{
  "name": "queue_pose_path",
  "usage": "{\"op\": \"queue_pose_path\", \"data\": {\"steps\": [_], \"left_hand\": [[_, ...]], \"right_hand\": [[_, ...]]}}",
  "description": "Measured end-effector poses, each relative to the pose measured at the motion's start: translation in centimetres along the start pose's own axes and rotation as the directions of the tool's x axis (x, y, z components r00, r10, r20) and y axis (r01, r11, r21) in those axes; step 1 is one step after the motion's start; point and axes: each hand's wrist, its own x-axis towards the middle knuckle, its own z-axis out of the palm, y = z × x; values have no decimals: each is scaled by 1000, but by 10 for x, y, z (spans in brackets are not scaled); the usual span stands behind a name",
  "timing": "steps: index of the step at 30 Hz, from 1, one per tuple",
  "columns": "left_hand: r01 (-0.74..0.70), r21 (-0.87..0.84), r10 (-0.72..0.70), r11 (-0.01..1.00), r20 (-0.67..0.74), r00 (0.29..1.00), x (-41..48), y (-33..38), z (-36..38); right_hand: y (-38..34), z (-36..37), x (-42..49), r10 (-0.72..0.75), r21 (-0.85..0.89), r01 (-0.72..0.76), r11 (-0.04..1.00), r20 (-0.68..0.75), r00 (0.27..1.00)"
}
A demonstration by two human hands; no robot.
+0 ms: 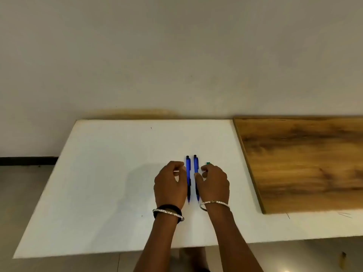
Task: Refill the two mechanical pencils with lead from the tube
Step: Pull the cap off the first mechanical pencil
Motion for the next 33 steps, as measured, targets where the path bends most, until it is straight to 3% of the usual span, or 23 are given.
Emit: {"op": "queue_pose_path", "data": {"steps": [4, 10, 14, 18, 22, 29, 33], "left_hand": [[-8, 90, 5, 996, 28, 1000, 5, -2, 11], [-44, 75, 46, 996, -31, 998, 10, -5, 10], [-44, -33, 42, 998, -69, 997, 12, -4, 9], [-32, -249, 57, 968, 92, 994, 8, 4, 9], [-70, -339, 127, 938, 149, 981, 8, 5, 7], [-69, -308, 96, 949, 73, 993, 10, 2, 6], [-186, -101, 197, 977, 109, 974, 16, -8, 0]], "right_hand": [[-1, 8, 5, 36, -77, -38, 996, -23, 999], [-1, 11, 6, 48, -26, -50, 998, -86, 995], [-8, -3, 5, -3, 223, 52, 973, -216, 976], [-23, -15, 0, -26, 580, 198, 790, -292, 956], [-27, -16, -3, -72, 696, 189, 693, -195, 978], [-18, -21, 2, -191, 679, 148, 719, -13, 982], [-10, -42, 11, -129, 836, 84, 542, -16, 991]]}}
